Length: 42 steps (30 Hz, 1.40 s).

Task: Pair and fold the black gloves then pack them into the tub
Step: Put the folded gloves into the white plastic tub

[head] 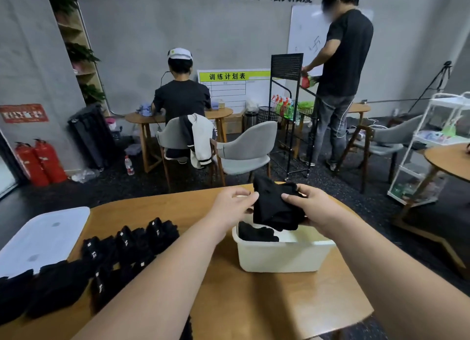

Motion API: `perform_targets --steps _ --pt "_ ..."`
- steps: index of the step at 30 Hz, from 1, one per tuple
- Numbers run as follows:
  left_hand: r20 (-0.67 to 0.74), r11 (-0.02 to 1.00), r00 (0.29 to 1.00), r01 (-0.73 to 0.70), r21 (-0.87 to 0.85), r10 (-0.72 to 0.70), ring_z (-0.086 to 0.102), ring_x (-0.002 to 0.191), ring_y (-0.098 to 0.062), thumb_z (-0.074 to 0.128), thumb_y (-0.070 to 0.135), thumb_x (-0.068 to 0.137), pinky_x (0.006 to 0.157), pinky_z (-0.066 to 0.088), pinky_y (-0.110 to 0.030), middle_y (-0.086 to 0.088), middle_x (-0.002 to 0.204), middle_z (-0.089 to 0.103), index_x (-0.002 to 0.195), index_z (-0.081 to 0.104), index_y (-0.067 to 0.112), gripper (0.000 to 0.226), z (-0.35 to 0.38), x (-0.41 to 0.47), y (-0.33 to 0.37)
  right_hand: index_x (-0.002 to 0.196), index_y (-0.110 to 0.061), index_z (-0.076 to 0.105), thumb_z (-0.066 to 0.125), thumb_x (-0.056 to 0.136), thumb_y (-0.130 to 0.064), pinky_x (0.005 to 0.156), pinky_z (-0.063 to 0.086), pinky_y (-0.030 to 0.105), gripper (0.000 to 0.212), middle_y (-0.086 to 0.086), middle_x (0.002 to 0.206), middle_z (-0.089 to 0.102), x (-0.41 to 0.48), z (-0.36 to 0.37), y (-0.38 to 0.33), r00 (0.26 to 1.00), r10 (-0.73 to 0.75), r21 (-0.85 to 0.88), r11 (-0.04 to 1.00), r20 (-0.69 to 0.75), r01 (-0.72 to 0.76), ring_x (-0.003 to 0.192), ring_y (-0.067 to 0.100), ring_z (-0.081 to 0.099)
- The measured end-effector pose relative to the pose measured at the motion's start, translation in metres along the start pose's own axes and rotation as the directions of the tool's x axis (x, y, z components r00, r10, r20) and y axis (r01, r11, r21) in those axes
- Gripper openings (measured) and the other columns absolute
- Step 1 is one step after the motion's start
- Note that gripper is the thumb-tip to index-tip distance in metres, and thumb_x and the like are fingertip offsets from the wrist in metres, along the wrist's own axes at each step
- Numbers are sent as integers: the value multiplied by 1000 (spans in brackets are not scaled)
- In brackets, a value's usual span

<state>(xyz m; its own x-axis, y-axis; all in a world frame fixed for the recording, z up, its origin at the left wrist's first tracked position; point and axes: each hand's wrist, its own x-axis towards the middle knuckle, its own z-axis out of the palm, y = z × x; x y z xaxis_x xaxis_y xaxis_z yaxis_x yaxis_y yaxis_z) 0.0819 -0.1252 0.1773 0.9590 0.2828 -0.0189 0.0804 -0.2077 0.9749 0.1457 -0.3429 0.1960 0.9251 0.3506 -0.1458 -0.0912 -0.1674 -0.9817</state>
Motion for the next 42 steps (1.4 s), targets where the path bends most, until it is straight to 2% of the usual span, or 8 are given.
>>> perform_targets --steps 8,13,16,19,29,34,37,42 --pt "-146 962 985 -48 270 90 62 110 -10 73 35 99 83 53 -30 18 107 68 116 64 38 20 6 25 -36 106 -22 64 73 99 -19 61 61 33 12 -1 95 68 25 -41 10 986 92 -387 912 -137 -139 83 19 70" --pt "-191 855 965 -59 515 182 41 125 -12 72 36 98 97 37 -29 15 122 58 123 63 41 27 12 36 -53 144 -12 57 75 97 -30 79 56 39 53 6 117 67 49 -46 17 978 82 -756 624 -189 -199 102 30 66" --pt "-198 834 963 -44 550 181 36 132 -15 74 33 96 106 35 -30 12 131 51 125 64 39 31 18 37 -64 132 -10 61 73 98 -29 62 55 35 40 9 101 71 62 -35 26 979 98 -825 526 -181 -206 84 29 69" --pt "-227 844 956 -38 535 187 35 133 -14 76 28 95 105 30 -25 13 132 47 123 64 38 32 20 37 -69 125 -9 65 72 98 -31 75 56 35 35 10 110 71 74 -21 41 981 120 -910 370 -154 -188 98 31 68" --pt "-181 800 966 -42 598 186 33 126 -12 77 28 94 99 33 -24 14 131 40 123 61 38 35 22 43 -73 130 -9 64 64 102 -32 95 53 36 36 9 128 67 87 -5 71 944 293 -952 213 -152 -220 118 32 64" --pt "-184 792 964 -40 609 191 33 125 -13 78 30 93 101 37 -26 15 132 38 122 61 38 35 22 44 -76 118 -16 64 75 93 -36 68 50 36 34 3 97 61 83 -1 75 986 127 -993 38 -107 -112 92 29 65" --pt "-184 792 965 -40 609 189 33 125 -14 78 30 92 99 36 -26 14 132 38 122 61 37 35 22 44 -76 121 -20 60 77 90 -25 68 45 37 36 6 117 56 80 -2 68 1000 -20 -994 -107 3 1 99 32 64" --pt "-193 797 963 -37 603 190 34 125 -14 78 29 92 97 34 -25 15 132 38 121 62 37 35 23 43 -76 99 -16 69 63 88 -4 75 55 36 17 6 100 64 84 -9 68 986 164 -987 -150 38 63 88 30 65"
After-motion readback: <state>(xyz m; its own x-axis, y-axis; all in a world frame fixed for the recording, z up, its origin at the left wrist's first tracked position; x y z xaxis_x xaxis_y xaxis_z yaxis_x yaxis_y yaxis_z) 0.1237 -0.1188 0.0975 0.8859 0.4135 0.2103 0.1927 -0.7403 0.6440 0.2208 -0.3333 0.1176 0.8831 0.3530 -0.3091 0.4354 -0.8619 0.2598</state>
